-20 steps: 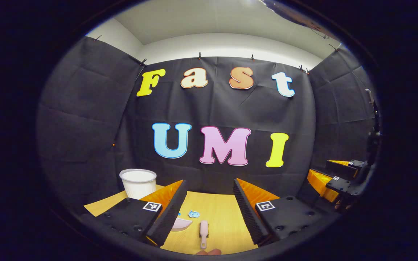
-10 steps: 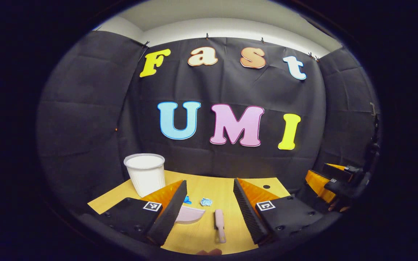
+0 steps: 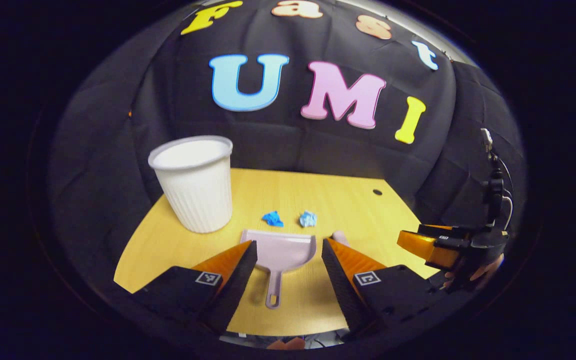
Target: Pick up the small broom and dustpan from the desktop, sweep the trash into the dustpan with the broom, and then empty the trash into the garbage bin.
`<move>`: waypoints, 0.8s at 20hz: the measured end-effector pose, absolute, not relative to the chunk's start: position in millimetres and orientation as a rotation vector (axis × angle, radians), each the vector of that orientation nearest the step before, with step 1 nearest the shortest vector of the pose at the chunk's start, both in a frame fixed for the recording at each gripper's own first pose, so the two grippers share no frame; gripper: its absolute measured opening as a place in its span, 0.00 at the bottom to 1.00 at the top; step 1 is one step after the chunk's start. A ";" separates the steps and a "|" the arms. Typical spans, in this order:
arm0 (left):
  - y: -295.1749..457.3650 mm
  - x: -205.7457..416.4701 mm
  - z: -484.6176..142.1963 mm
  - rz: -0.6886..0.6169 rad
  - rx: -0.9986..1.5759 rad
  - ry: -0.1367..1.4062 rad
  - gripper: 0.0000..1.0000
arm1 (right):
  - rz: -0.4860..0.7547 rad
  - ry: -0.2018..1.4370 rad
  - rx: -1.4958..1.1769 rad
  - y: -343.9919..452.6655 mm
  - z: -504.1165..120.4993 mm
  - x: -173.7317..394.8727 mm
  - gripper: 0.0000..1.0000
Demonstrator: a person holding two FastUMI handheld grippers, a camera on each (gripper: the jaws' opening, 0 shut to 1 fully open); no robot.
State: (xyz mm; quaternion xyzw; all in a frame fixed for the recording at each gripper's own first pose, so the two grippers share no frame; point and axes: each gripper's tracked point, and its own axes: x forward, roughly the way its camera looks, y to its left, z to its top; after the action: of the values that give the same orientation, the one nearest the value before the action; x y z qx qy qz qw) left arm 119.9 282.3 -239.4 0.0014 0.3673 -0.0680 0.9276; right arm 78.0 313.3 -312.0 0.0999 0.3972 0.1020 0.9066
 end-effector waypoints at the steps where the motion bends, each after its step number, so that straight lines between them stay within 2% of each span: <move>1: 288.1 122.8 -256.7 -0.133 0.009 0.813 0.79 | 0.216 0.893 0.194 316.1 -327.5 80.4 0.95; 5: 308.9 132.7 -320.4 -0.075 0.039 1.077 0.80 | 0.239 1.191 0.181 324.5 -381.6 81.0 0.96; 8: 314.7 129.4 -341.3 -0.053 0.056 1.256 0.80 | 0.203 1.366 0.234 318.3 -407.0 74.7 0.95; 10: 310.5 136.2 -344.1 -0.076 0.039 1.345 0.80 | 0.192 1.437 0.246 314.8 -421.5 67.5 0.95; 16: 297.9 145.2 -358.2 -0.098 -0.005 1.506 0.80 | 0.180 1.506 0.260 321.4 -433.5 69.3 0.95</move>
State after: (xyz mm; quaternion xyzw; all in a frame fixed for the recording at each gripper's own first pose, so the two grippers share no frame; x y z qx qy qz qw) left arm 145.2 297.9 -358.2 -0.0024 0.6835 -0.0444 0.7286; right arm 69.3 321.4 -433.5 0.1176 0.6808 0.0815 0.7184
